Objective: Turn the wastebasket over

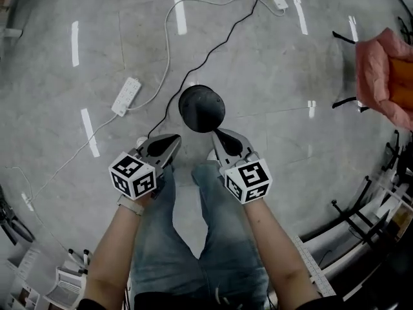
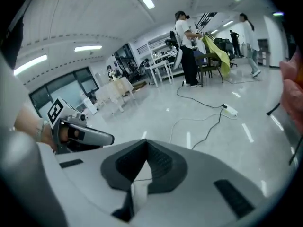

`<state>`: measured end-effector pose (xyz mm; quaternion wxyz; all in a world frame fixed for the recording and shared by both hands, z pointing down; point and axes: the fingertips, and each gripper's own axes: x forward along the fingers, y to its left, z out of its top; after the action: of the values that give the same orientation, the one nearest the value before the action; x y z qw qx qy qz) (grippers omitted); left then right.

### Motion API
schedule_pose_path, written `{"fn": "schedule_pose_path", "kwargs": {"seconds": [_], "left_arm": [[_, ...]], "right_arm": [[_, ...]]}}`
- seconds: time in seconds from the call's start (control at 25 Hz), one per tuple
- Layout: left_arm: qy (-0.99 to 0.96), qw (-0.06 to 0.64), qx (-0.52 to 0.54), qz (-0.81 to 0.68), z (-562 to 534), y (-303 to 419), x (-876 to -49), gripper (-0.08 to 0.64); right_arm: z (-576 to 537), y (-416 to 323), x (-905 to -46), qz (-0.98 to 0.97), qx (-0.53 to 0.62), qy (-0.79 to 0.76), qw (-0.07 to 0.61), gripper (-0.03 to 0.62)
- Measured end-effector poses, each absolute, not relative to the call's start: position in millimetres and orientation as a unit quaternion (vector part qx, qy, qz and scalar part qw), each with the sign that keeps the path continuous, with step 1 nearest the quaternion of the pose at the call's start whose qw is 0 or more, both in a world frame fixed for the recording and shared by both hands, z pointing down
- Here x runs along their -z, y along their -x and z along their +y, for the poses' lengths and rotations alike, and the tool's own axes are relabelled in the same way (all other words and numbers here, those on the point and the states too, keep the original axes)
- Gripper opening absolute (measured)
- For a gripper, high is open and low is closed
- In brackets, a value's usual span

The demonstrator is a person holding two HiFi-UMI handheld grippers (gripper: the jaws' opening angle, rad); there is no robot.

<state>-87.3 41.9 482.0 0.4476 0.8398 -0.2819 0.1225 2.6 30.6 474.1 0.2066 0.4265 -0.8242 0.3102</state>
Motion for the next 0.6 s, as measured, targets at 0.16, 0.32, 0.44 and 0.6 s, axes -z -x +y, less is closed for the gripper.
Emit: {"fn": "schedule_pose_path", "kwargs": {"seconds": [0.16,0.32,0.44,0.6], "left_arm": [[-0.860,0.410,-0.112,-0.283,45,71,-384,0.014],[-0.881,0.362,-0.111,-0.284,54,59,-300,0.014],[-0.894,0.341,-0.104,-0.269,59,47,-245,0.014],[-0.921,0.291,-0.103,-0.237,59,33,-177,0.014]], "right_arm": [[39,-11,-383,-0.846,-0.294,-0.414,0.162,0.009],[51,-12,-302,-0.858,-0.276,-0.411,0.133,0.009],[54,-15,-243,-0.860,-0.265,-0.421,0.110,0.009],[49,-21,-170,-0.859,-0.240,-0.448,0.067,0.009]]}}
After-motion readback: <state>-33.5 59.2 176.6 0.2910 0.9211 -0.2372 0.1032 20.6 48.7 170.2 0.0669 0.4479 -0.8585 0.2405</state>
